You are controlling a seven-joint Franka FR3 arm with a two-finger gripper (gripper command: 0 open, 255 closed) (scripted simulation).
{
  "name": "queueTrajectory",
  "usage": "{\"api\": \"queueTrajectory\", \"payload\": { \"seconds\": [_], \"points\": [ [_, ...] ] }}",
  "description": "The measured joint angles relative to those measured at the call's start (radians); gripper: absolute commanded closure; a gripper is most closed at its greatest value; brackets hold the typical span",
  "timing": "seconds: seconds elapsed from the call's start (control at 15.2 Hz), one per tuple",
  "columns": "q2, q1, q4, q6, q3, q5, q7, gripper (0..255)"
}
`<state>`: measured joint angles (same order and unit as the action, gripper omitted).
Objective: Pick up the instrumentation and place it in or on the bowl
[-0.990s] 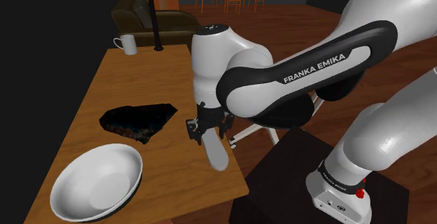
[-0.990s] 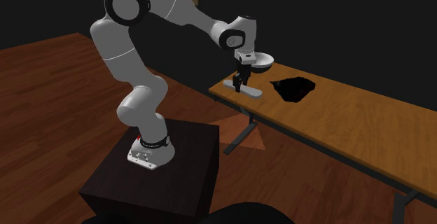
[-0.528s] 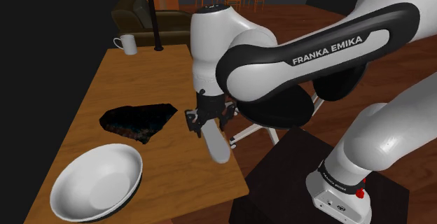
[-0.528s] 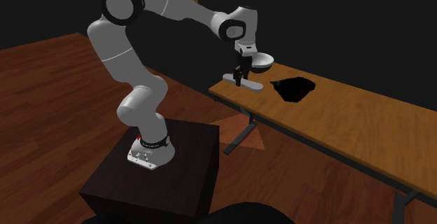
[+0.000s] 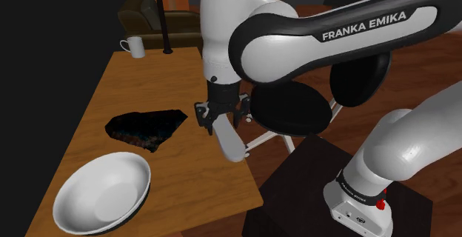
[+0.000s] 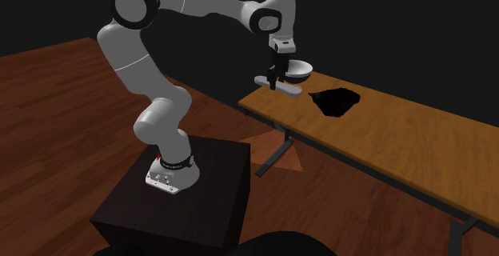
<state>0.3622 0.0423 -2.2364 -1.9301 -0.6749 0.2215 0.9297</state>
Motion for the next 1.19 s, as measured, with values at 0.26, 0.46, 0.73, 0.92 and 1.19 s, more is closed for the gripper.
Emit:
{"api": "queueTrajectory", "payload": {
  "seconds": [0.26, 0.46, 0.73, 0.92, 1.19],
  "points": [
    [0.011, 0.001, 0.045, 0.055, 0.012, -0.001, -0.003, 255],
    [0.018, 0.001, 0.076, 0.093, 0.02, -0.002, -0.003, 255],
    [-0.027, 0.009, 0.148, 0.122, -0.008, -0.023, 0.034, 255],
    [-0.143, 0.023, 0.249, 0.118, -0.081, -0.084, 0.123, 255],
    [-0.333, 0.008, 0.411, 0.139, -0.183, -0.213, 0.282, 255]
  ]
}}
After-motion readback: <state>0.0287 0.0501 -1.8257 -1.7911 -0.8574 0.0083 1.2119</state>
